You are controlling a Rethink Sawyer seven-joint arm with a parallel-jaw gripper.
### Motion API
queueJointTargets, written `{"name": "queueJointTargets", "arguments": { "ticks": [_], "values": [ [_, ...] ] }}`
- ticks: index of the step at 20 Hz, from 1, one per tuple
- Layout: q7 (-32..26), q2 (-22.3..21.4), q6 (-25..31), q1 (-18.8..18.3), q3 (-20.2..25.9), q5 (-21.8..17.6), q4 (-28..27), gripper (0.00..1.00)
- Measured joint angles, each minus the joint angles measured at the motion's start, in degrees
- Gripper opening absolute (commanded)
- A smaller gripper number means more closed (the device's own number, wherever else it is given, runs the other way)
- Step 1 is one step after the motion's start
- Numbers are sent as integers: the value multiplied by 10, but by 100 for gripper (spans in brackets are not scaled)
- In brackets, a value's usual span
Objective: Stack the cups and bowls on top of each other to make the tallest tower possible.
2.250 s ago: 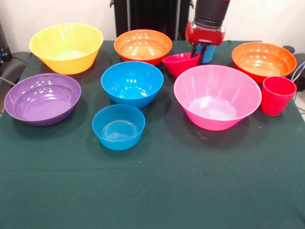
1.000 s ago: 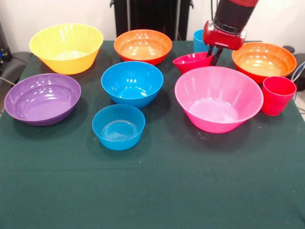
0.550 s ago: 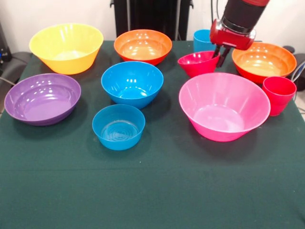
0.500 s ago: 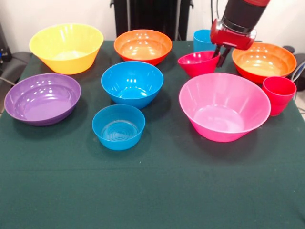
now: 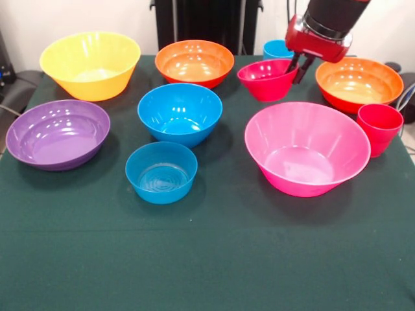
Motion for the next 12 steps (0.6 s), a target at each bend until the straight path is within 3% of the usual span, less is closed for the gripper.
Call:
{"name": "queueJointTargets", "arguments": {
  "ticks": [12],
  "values": [
    [0,-5,115,-15,6,0,-69,0]
  ]
}}
